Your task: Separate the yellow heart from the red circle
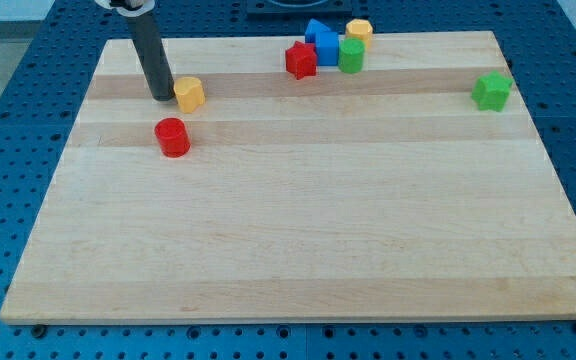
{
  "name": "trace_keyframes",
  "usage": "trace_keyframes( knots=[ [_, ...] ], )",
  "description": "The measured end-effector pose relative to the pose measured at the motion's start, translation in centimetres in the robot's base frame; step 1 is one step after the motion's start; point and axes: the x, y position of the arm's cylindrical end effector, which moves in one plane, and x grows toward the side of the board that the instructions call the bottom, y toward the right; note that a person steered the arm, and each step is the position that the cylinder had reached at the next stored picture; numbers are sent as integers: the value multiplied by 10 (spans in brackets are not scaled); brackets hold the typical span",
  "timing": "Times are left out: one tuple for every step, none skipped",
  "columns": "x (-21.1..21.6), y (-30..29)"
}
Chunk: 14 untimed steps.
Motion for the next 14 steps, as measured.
trace_keyframes(
  knots=[
    [5, 0],
    [17, 0],
    [29, 0],
    [28, 0],
    [12, 0],
    [-2, 2],
    [-3, 9],
    [8, 21],
    [13, 21],
    [28, 21],
    [36, 21],
    [37, 25],
    [34, 30],
    [26, 41]
  ],
)
